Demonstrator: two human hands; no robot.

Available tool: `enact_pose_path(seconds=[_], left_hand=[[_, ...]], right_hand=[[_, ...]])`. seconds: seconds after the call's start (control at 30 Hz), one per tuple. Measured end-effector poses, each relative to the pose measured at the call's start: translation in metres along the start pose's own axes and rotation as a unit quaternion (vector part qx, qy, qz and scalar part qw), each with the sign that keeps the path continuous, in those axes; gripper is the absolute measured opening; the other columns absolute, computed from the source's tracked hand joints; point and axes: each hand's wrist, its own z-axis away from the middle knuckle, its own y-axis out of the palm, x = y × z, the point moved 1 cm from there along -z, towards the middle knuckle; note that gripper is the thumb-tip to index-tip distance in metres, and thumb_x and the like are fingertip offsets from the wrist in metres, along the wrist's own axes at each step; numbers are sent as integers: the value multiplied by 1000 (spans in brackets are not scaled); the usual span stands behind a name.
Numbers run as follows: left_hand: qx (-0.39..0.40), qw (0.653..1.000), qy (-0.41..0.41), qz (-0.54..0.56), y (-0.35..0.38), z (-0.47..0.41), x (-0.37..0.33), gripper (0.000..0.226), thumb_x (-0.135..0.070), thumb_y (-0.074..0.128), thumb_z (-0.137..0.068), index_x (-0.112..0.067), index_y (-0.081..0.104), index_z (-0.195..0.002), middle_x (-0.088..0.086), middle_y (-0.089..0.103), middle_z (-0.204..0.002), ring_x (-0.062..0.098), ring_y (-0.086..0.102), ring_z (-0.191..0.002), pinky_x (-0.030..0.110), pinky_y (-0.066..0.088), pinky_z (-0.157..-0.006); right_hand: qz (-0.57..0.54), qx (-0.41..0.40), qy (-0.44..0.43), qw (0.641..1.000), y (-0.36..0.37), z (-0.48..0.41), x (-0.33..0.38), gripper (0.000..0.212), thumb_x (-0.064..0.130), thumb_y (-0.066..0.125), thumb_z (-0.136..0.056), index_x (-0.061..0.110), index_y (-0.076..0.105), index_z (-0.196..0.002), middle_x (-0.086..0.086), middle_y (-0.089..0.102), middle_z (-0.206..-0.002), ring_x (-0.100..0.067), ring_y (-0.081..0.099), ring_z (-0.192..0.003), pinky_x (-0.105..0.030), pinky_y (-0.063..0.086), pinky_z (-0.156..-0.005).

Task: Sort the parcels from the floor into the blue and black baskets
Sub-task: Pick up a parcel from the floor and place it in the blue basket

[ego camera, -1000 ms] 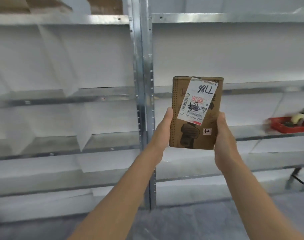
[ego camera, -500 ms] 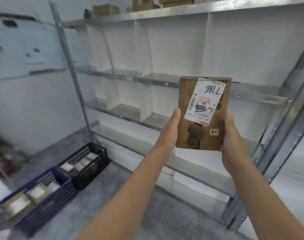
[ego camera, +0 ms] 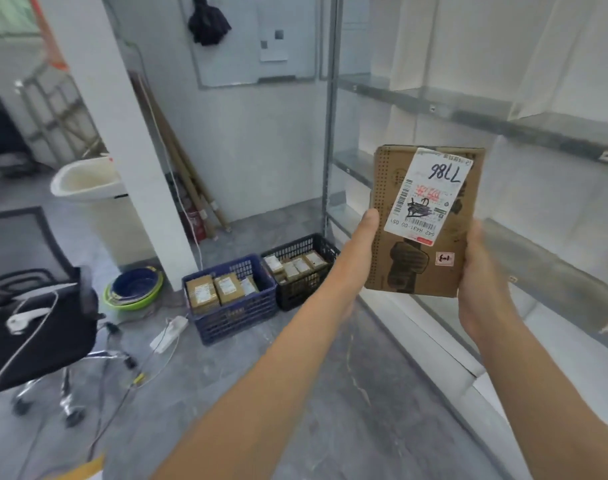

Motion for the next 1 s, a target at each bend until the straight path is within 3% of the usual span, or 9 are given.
enact_pose_path(seconds=[0.17,0.27,0.37,0.43,0.5,0.6,0.77,0.9,1.0], left_hand=[[-78,997,-24,2,-37,-54,13,34,-63,24,-106,-53,56,-110,-39,57,-77,-22,51,-66,11,36,-68],[-121,991,-51,24,-54,-90,23,39,-66,27,-105,-50,63,-101,-35,66,-72,-17,60,-70,11,44,-64],[-166,983,-67,34,-68,-122,36,42,-66,27,-105,-49,64,-113,-32,66,-85,-11,59,-82,16,45,-76],[-198,976,-81,41,-81,-143,45,43,-68,29,-104,-48,62,-122,-28,65,-95,-3,60,-94,25,46,-96],[-213,970,-110,41,-91,-156,57,55,-73,29,-101,-44,61,-135,-18,68,-117,9,60,-118,38,41,-112],[-247,960,-125,31,-116,-185,80,68,-87,28,-89,-54,50,-144,-15,57,-147,14,49,-138,50,33,-121],[-293,940,-159,69,-174,-235,99,38,-71,28,-102,-55,55,-124,-15,59,-139,13,49,-131,44,32,-115],[-313,926,-195,83,-237,-289,127,40,-79,36,-93,-62,59,-121,-16,63,-137,16,53,-135,54,34,-120],[-336,909,-214,124,-290,-332,145,19,-64,43,-103,-62,59,-93,-21,69,-109,13,61,-120,50,40,-117]], right_hand=[[3,68,18,998,53,-64,-27,53,65,25,-108,44,70,-125,15,78,-117,-14,69,-117,-57,43,-114],[6,119,29,992,79,-107,-45,52,64,24,-109,44,67,-130,16,78,-117,-6,72,-111,-49,49,-109],[13,154,50,987,103,-148,-65,53,64,25,-109,42,70,-128,16,78,-116,-6,72,-111,-48,48,-110],[18,183,72,980,124,-176,-80,54,66,28,-108,39,69,-131,14,78,-118,-9,71,-114,-49,47,-113],[21,205,101,973,140,-193,-93,55,66,30,-107,36,68,-134,12,77,-120,-10,71,-117,-48,46,-115],[38,245,130,960,174,-219,-110,52,65,31,-107,39,71,-128,14,77,-120,-11,69,-119,-42,46,-112],[77,260,176,946,245,-262,-139,52,66,32,-107,39,71,-128,13,78,-117,-14,69,-117,-45,49,-108],[103,275,182,938,313,-303,-170,43,59,30,-110,43,67,-124,17,75,-116,-7,66,-114,-38,49,-99],[125,268,200,934,364,-332,-195,46,58,30,-111,37,65,-132,14,72,-120,-7,64,-114,-33,46,-89]])
